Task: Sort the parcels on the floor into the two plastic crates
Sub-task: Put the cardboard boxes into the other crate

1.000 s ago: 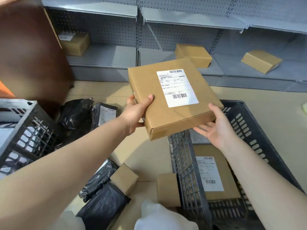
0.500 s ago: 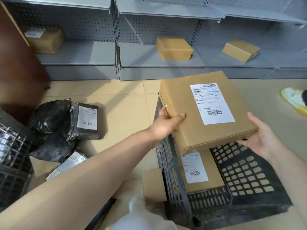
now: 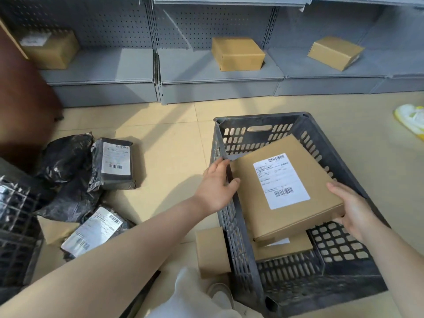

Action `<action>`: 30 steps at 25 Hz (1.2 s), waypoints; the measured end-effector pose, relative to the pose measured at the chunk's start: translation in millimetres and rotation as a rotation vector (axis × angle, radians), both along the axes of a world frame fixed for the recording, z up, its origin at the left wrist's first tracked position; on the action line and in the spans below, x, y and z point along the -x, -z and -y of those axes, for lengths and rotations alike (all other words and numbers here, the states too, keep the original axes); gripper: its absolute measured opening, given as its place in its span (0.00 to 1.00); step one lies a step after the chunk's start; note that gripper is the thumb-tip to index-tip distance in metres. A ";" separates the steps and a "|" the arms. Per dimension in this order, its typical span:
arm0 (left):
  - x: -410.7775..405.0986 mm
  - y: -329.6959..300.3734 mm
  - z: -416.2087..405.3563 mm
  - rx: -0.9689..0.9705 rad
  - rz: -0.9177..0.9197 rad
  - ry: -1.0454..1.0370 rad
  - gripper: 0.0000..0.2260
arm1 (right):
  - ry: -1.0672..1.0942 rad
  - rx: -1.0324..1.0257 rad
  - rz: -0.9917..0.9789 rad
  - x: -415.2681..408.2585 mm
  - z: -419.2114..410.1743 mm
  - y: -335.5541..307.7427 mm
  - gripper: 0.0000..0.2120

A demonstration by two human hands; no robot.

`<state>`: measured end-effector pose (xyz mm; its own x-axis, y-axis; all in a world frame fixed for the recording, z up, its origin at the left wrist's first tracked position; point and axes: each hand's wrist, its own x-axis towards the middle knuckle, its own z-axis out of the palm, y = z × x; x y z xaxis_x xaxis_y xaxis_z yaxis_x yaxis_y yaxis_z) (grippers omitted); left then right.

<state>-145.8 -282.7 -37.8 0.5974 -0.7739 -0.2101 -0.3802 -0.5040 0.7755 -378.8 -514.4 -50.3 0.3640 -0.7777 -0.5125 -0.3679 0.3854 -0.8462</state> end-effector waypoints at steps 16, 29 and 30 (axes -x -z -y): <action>-48.0 72.3 -47.0 -0.173 -0.269 -0.251 0.26 | 0.027 -0.290 -0.013 28.8 -5.0 61.6 0.18; -59.9 83.2 -60.3 -0.179 -0.308 -0.324 0.24 | -0.140 -0.245 -0.247 38.0 3.5 72.4 0.21; -59.9 82.8 -60.0 -0.177 -0.307 -0.322 0.24 | -0.142 -0.243 -0.260 40.8 4.3 70.4 0.21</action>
